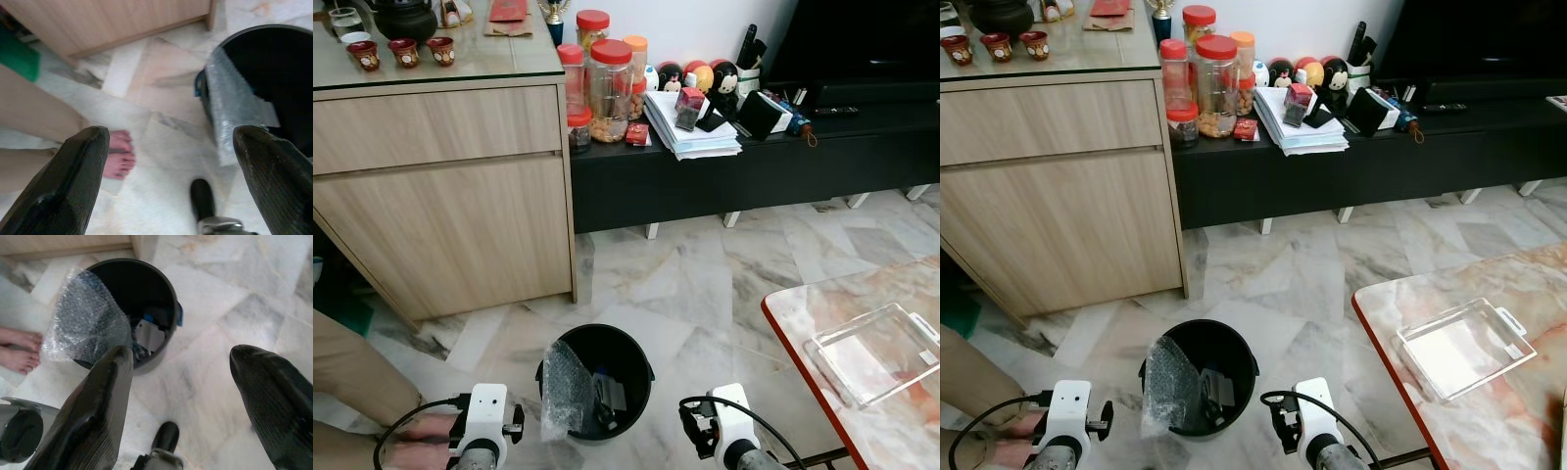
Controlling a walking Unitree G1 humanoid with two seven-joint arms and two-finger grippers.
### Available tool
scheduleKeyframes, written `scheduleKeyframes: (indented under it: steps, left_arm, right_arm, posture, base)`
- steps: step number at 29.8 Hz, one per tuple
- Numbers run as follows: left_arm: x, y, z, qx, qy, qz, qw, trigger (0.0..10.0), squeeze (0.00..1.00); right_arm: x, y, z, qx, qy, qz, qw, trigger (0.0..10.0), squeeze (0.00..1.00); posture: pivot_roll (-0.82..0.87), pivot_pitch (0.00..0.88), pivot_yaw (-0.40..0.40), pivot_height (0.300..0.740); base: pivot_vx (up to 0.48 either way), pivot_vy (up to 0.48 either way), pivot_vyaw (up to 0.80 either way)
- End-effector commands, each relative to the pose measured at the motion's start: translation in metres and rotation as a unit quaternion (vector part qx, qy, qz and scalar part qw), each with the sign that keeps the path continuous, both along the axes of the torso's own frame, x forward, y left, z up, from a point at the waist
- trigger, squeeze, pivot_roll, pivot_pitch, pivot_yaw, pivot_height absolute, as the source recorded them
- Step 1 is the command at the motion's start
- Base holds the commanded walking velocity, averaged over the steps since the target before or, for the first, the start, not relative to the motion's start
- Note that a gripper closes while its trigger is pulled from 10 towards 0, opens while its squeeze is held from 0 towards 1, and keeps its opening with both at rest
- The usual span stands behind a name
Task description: Picking trash to rubbish bin
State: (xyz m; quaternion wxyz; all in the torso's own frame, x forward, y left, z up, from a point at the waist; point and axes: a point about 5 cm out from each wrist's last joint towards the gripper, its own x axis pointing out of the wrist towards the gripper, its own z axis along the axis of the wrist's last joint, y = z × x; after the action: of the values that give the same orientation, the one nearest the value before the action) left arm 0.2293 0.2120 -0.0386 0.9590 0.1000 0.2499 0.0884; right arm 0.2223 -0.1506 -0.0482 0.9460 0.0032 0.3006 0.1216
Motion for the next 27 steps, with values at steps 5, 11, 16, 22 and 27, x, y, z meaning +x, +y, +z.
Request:
scheduleKeyframes:
  steps: [5,11,16,22,27]
  left_arm:
    - [-0.018,0.005,-0.011,0.029,0.032,0.005,0.999,10.0,0.0]
    - [-0.023,0.006,-0.014,0.032,0.042,0.004,0.999,10.0,0.0]
    - [-0.029,0.008,-0.018,0.036,0.056,0.006,0.998,10.0,0.0]
    - [-0.025,0.008,-0.016,0.029,0.048,0.007,0.998,10.0,0.0]
    - [-0.022,0.007,-0.014,0.028,0.045,0.006,0.999,10.0,0.0]
  right_arm:
    - [-0.016,-0.012,-0.012,0.007,0.026,-0.043,0.999,10.0,0.0]
    - [-0.018,-0.015,-0.014,0.01,0.029,-0.054,0.998,10.0,0.0]
    - [-0.02,-0.017,-0.016,0.011,0.031,-0.065,0.997,10.0,0.0]
    - [-0.021,-0.017,-0.017,0.013,0.035,-0.072,0.997,10.0,0.0]
    - [-0.019,-0.018,-0.016,0.014,0.032,-0.074,0.997,10.0,0.0]
  posture:
    - [0.13,0.128,-0.083,0.74]
    - [0.13,0.123,-0.081,0.74]
    - [0.13,0.11,-0.078,0.74]
    - [0.13,0.095,-0.07,0.74]
    - [0.13,0.091,-0.065,0.74]
  base:
    - [0.0,0.0,0.0]
    - [0.0,0.0,0.0]
    - [0.0,0.0,0.0]
    - [0.0,0.0,0.0]
    - [0.0,0.0,0.0]
